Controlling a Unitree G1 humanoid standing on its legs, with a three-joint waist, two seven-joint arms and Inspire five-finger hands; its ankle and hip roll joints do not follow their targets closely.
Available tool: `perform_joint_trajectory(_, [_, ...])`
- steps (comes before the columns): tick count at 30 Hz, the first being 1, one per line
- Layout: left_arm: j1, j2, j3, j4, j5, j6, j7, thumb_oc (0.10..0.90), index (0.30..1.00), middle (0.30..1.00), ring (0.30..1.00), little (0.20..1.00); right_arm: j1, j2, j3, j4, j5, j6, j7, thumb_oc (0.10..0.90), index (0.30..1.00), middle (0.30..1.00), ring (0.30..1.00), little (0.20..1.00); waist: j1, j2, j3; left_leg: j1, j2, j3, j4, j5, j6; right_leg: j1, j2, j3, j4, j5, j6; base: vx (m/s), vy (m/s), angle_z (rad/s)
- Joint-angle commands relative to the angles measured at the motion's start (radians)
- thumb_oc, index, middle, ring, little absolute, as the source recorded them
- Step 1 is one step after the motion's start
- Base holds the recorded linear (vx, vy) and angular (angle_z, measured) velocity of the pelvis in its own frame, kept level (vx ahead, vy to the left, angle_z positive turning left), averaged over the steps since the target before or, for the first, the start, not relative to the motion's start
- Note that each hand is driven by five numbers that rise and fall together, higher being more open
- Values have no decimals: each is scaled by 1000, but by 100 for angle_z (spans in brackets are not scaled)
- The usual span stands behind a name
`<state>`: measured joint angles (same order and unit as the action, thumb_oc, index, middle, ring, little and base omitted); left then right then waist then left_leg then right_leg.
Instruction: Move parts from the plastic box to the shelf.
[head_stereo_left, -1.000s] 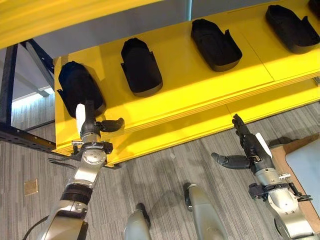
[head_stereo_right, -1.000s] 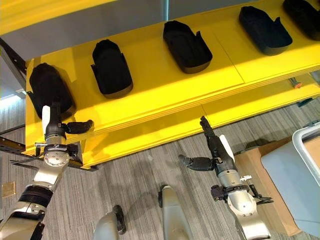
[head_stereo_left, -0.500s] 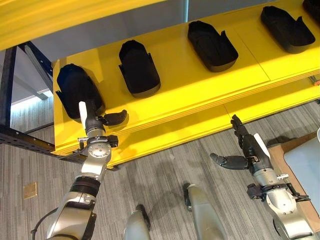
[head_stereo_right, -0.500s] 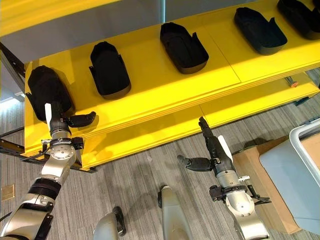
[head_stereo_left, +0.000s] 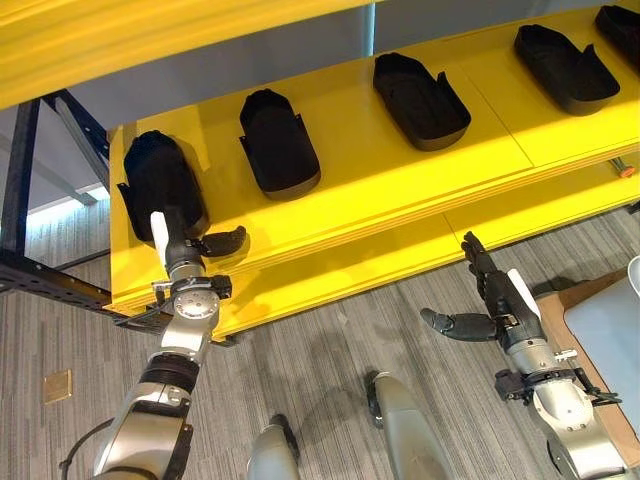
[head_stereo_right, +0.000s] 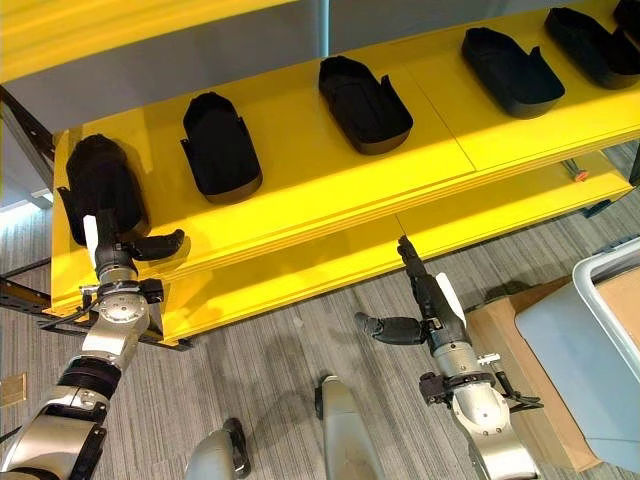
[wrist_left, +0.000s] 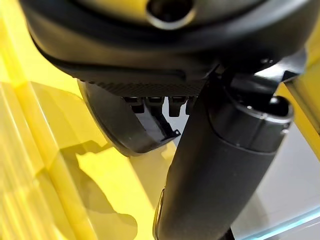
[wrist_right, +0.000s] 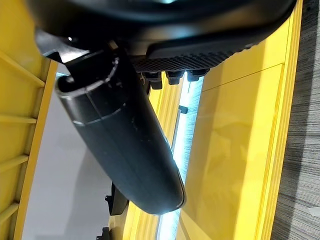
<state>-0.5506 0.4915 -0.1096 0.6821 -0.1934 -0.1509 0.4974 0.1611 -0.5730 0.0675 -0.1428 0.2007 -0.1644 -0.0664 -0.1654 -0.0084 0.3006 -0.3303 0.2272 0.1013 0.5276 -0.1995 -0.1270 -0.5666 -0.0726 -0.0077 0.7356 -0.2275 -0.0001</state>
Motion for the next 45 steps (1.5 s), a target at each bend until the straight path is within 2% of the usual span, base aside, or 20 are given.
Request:
perform_joint_trajectory(1, [-19,39,64,64,-17,-32,30,900,1000,1000,1000,1000,-9,-22,-10,-104,52,-115,-30,900,1000,1000,1000,1000,-15,-29,-47,-73,14,-49,60,-2,24,127,-101,13,-112,29,92,0,0,0])
perform_joint_trajectory(13, [-40,111,60,125,41,-19,0,900,1000,1000,1000,1000,3,-29,-25,-110,60,-121,-9,900,1000,1000,1000,1000,-15,-28,-50,-76,14,-48,67,-4,25,123,-100,16,-107,28,92,0,0,0])
perform_joint_trajectory(22, [-61,118,63,117,31,-26,6,900,1000,1000,1000,1000,6,-31,-25,-109,62,-122,-3,900,1000,1000,1000,1000,-17,-29,-52,-78,14,-46,68,-4,24,120,-98,19,-106,29,92,0,0,0])
perform_joint_trajectory(31, [-70,69,75,111,-68,-45,4,900,1000,1000,1000,1000,1,-28,-21,-109,59,-112,-10,900,1000,1000,1000,1000,-19,-30,-54,-77,15,-49,65,-1,24,122,-96,21,-110,31,91,0,0,0])
perform_joint_trajectory(45, [23,-50,43,-156,-94,-92,-4,900,1000,1000,1000,1000,-22,-9,-23,-103,34,-104,-25,900,1000,1000,1000,1000,-5,-31,-48,-74,9,-55,60,0,29,130,-95,15,-111,34,87,0,0,0])
